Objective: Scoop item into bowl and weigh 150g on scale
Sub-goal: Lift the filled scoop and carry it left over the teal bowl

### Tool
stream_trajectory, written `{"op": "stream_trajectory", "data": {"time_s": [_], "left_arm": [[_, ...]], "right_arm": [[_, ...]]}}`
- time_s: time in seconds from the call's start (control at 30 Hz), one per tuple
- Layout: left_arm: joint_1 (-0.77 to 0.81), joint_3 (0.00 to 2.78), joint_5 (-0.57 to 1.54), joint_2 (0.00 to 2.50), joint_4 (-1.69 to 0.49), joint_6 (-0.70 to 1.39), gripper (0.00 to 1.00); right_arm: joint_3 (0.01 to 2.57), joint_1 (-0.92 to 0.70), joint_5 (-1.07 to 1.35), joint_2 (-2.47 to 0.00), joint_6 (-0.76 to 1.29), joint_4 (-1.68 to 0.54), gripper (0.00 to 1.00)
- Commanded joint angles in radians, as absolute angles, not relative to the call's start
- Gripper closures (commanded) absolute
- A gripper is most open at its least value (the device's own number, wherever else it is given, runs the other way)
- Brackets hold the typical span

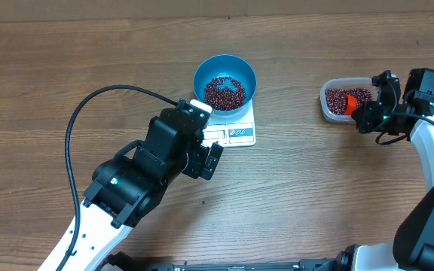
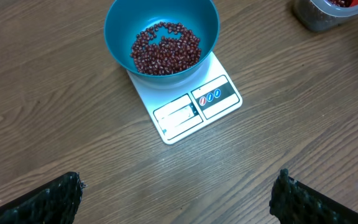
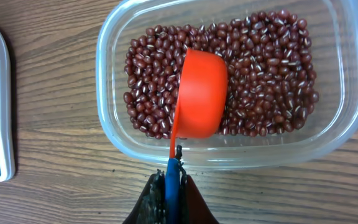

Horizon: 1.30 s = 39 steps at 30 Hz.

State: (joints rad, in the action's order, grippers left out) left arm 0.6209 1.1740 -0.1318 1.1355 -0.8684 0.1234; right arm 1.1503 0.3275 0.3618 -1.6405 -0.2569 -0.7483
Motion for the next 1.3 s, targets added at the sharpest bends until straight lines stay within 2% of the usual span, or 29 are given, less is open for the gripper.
{"op": "stream_trajectory", "data": {"time_s": [0.0, 0.53, 0.93, 1.27], "left_arm": [[0.616, 1.181, -0.141, 1.139, -0.867, 0.108, 0.01], [0.616, 1.181, -0.141, 1.139, -0.867, 0.108, 0.0], [0.616, 1.181, -0.141, 1.139, -0.867, 0.108, 0.0], [0.616, 1.181, -0.141, 1.139, -0.867, 0.108, 0.0]], "right_arm": [[1.178, 0.344, 0.414, -1.677, -0.231, -0.759, 0.96], [1.178, 0.351, 0.545, -1.732, -0.231, -0.769, 0.96], [1.178, 0.532, 0.812, -1.745, -0.209, -0.758, 0.96], [1.179, 0.59, 1.007, -1.805, -0.21, -0.765, 0.96]]}}
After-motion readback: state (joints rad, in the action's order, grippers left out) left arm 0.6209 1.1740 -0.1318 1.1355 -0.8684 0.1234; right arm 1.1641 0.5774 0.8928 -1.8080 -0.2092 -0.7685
